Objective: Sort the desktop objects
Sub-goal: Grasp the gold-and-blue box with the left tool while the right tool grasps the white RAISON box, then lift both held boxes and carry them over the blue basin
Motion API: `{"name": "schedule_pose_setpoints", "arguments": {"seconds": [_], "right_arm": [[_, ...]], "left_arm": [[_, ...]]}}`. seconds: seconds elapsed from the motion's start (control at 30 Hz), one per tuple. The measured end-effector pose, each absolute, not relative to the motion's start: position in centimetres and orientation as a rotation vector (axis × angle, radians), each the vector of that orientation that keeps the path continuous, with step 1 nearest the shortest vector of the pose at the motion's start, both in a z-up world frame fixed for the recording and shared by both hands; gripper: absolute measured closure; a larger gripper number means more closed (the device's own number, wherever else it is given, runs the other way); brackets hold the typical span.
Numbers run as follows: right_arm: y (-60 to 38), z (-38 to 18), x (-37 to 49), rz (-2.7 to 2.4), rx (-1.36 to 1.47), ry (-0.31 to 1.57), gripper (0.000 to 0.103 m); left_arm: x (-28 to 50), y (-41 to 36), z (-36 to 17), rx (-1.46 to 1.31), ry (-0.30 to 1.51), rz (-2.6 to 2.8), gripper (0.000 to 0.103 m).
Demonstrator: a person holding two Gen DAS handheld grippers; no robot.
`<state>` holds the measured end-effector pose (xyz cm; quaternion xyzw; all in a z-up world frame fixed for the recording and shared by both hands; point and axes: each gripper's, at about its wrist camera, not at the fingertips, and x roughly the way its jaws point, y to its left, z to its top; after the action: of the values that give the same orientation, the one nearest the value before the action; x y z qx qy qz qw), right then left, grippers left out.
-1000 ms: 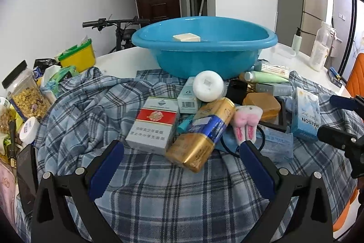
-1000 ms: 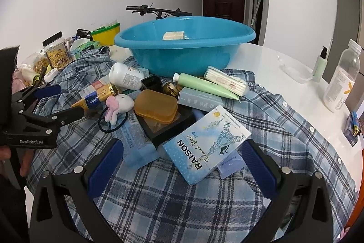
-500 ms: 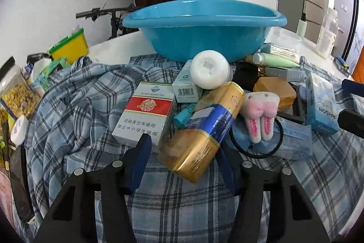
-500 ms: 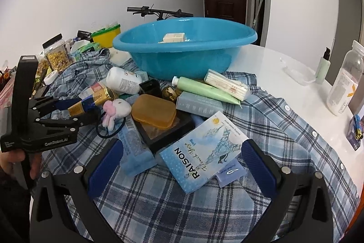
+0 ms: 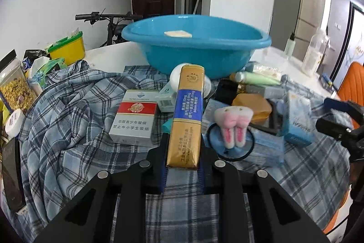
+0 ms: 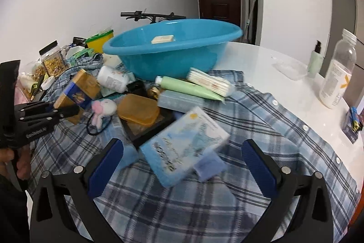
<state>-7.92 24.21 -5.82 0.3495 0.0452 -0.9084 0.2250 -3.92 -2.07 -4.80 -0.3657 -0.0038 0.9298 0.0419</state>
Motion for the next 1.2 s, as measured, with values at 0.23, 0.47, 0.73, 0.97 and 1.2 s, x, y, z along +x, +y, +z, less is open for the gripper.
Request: {"name": "schedule_pose_setpoints", "arguments": {"seconds": [0.23,0.47,0.73,0.97,1.2], "right_arm": [[23.4,-6.8,-8.5,-2.46,1.009,0.262,0.0],[20.0,-8.7,-9.9,-2.404,1.048,0.541,0.0],[20.0,-9.0,-11.3,-2.377,1.069,0.443,0.004],[21.3,-7.8,-9.7,-2.426,1.012,0.379,0.004],[21.6,-4.4,-9.1,-2.474,0.89,0.294,0.004]], "left_arm": [[-3.8,-1.4,-4.9,-1.063,-0.049,2.831,0.08],[-3.7,-1.5,-5.1,-1.048,-0.065,2.814,0.08],[-3.4,-2.2,-5.0,-1.037,-0.079,2.795,0.08],[-3.0,-2.6,-4.7,-1.018,-0.097,2.801,0.08],[-2.4,-2.8,-2.9,-0.973,-0.088,2.825,0.08]]}}
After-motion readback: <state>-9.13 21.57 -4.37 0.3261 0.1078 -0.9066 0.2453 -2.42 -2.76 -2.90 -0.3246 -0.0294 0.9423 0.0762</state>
